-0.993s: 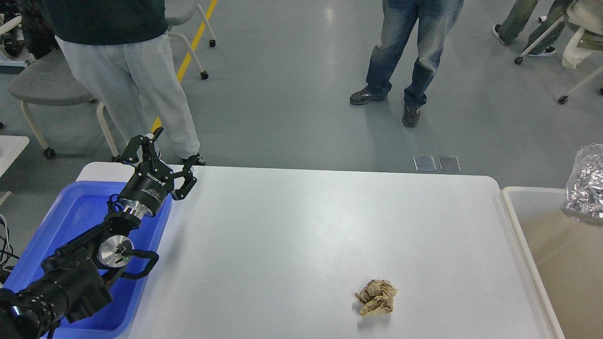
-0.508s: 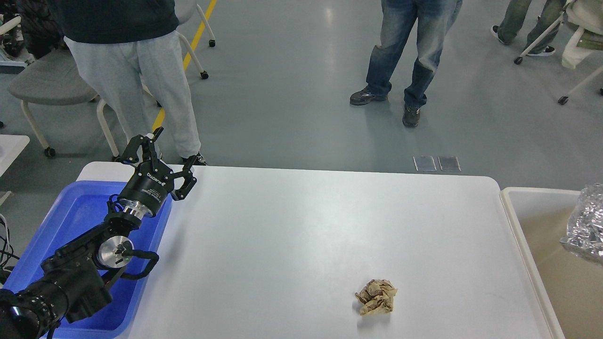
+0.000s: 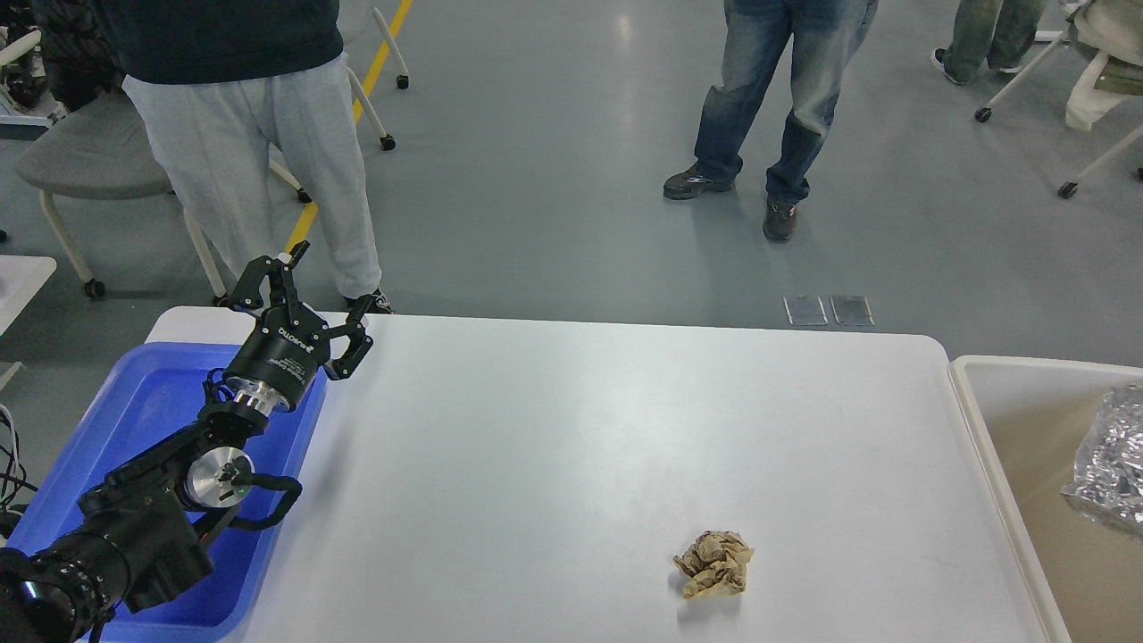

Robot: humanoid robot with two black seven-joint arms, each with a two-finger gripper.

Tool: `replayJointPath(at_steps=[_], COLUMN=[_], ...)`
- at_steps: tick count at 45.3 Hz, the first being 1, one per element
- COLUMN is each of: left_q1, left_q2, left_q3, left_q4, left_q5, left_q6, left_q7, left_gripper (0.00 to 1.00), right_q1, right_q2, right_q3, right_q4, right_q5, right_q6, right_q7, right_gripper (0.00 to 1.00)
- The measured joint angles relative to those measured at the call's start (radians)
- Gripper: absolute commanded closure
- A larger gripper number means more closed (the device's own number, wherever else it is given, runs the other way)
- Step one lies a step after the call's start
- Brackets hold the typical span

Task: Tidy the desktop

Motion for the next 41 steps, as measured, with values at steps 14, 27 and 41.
replayJointPath(at_steps=[14, 27, 41], left_q1=[0.000, 0.000, 0.000], left_q2=[0.000, 0.000, 0.000], left_q3=[0.000, 0.000, 0.000], left_q4=[0.000, 0.000, 0.000], left_q5=[0.000, 0.000, 0.000], left_q6=[0.000, 0.001, 0.002], left_q7=[0.000, 0.000, 0.000], left_gripper=[0.00, 0.00, 0.00], right_q1=[-0.007, 0.005, 0.091], right_q2=[0.002, 0.004, 0.004], right_q3=[0.008, 0.093, 0.278], right_q4=[-0.014, -0.015, 0.001], right_q5=[0.073, 0.146, 0.179], right_q6=[0.000, 0.002, 0.005], right_q7=[0.001, 0.001, 0.000], right_gripper=[0.10, 0.01, 0.01])
